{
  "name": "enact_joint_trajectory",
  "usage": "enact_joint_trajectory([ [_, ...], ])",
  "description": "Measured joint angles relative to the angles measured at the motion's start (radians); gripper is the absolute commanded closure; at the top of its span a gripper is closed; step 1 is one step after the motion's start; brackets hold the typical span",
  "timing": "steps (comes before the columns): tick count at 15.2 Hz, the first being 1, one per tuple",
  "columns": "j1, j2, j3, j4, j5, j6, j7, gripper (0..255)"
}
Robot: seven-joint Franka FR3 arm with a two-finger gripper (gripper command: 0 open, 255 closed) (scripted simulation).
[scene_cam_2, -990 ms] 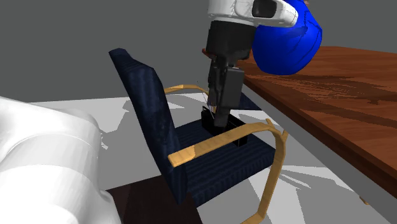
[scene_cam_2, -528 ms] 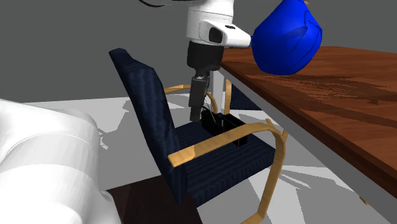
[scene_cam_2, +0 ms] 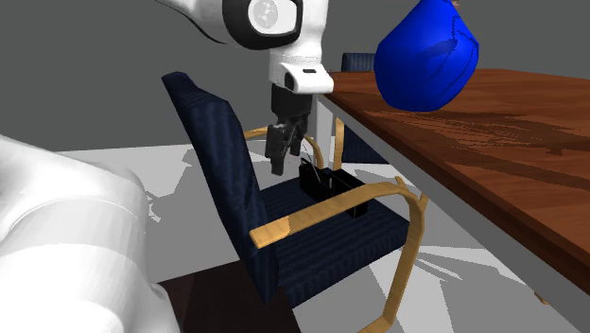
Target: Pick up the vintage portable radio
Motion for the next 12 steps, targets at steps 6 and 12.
enact_joint_trajectory([
  [6, -0.051, 0.181, 0.179, 0.085, 0.052, 0.179, 0.262, 0],
  [12, -0.158, 0.398, 0.365, 0.209, -0.025, 0.345, 0.560, 0],
])
